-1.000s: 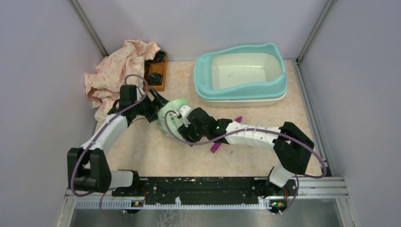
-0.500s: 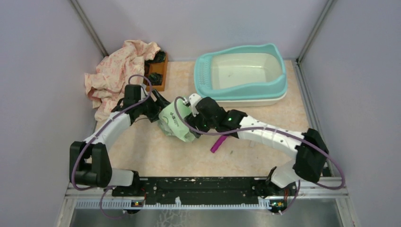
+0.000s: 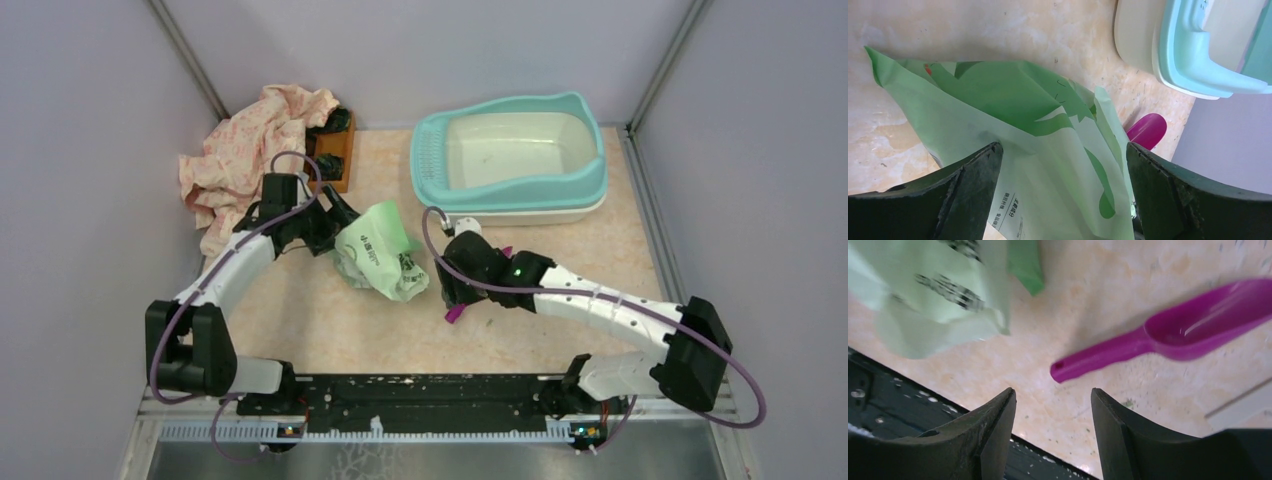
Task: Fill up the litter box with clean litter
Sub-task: 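Open the cat litter bag at the center of the board, then pick up the spatula from the center of the board, then scoop the cat litter from the cat litter bag.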
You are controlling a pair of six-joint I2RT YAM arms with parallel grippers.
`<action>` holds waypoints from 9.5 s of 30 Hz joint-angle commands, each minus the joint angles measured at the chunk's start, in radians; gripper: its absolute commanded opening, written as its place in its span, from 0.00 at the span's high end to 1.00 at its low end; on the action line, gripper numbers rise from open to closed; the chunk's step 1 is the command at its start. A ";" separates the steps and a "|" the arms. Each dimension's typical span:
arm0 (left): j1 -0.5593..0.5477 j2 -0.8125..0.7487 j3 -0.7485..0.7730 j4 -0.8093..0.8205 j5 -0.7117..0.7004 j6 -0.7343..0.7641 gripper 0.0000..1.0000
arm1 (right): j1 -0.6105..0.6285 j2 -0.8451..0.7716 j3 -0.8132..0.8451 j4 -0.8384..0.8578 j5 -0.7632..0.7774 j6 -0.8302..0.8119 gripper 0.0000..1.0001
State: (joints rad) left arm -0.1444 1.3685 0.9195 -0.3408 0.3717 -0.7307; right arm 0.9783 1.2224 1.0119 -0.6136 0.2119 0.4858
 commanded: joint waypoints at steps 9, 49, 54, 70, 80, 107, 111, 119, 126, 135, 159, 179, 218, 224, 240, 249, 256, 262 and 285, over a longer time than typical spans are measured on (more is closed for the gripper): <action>0.101 -0.123 0.091 -0.136 -0.023 0.102 0.02 | -0.009 0.101 -0.115 0.034 0.062 0.251 0.41; 0.195 -0.327 0.267 -0.072 0.406 0.136 0.01 | -0.162 -0.253 0.039 0.064 -0.257 -0.061 1.00; 0.182 -0.389 0.176 0.235 0.623 -0.012 0.01 | -0.164 -0.242 0.107 0.236 -0.754 0.025 0.99; 0.154 -0.490 0.159 0.482 0.760 -0.122 0.06 | -0.164 -0.055 0.122 0.752 -1.188 0.396 1.00; 0.149 -0.474 0.188 0.392 0.800 -0.023 0.12 | -0.162 0.012 0.160 0.714 -1.231 0.378 1.00; 0.078 -0.393 0.247 0.083 0.766 0.198 1.00 | -0.165 0.157 0.361 0.336 -1.264 0.112 1.00; 0.078 -0.385 0.269 0.025 0.736 0.218 1.00 | -0.176 0.159 0.403 0.265 -1.230 0.049 0.77; 0.078 -0.317 0.322 -0.036 0.661 0.149 1.00 | -0.169 0.055 0.502 0.006 -0.804 -0.216 0.38; 0.078 -0.246 0.373 -0.025 0.597 0.019 1.00 | 0.108 -0.136 0.342 0.088 -0.134 -0.412 0.34; 0.078 -0.210 0.378 -0.027 0.547 -0.077 1.00 | 0.141 -0.202 0.163 0.272 -0.020 -0.505 0.02; 0.078 -0.231 0.327 -0.018 0.523 -0.110 1.00 | 0.130 -0.132 0.206 0.376 -0.074 -0.569 0.35; 0.078 -0.231 0.231 0.143 0.588 -0.240 1.00 | 0.116 -0.150 0.158 0.385 -0.075 -0.566 0.58; 0.119 -0.145 0.360 0.027 0.509 -0.094 0.04 | 0.076 -0.152 0.416 -0.007 -0.103 -0.467 1.00; 0.168 -0.155 0.399 -0.074 0.436 0.014 0.03 | 0.081 -0.157 0.526 -0.330 -0.168 -0.351 1.00; 0.180 -0.214 0.326 -0.262 0.456 0.236 0.01 | 0.127 -0.182 0.693 -0.694 -0.184 -0.163 1.00; 0.166 -0.287 0.238 -0.417 0.419 0.099 0.01 | 0.128 -0.190 0.611 -0.725 -0.235 -0.177 1.00; 0.166 -0.349 0.263 -0.546 0.247 -0.016 0.01 | 0.127 -0.203 0.572 -0.694 -0.262 -0.203 1.00; 0.165 -0.312 0.407 -0.777 0.019 -0.127 0.01 | 0.127 -0.259 0.488 -0.620 -0.292 -0.220 1.00; 0.081 -0.180 0.296 -0.799 0.087 -0.317 0.22 | 0.126 -0.340 0.327 -0.485 -0.316 -0.262 1.00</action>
State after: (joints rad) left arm -0.0326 1.1732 1.2255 -1.2163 0.4149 -0.9966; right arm 1.0977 0.8879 1.3396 -1.1782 -0.0921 0.2359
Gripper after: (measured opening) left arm 0.860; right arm 0.280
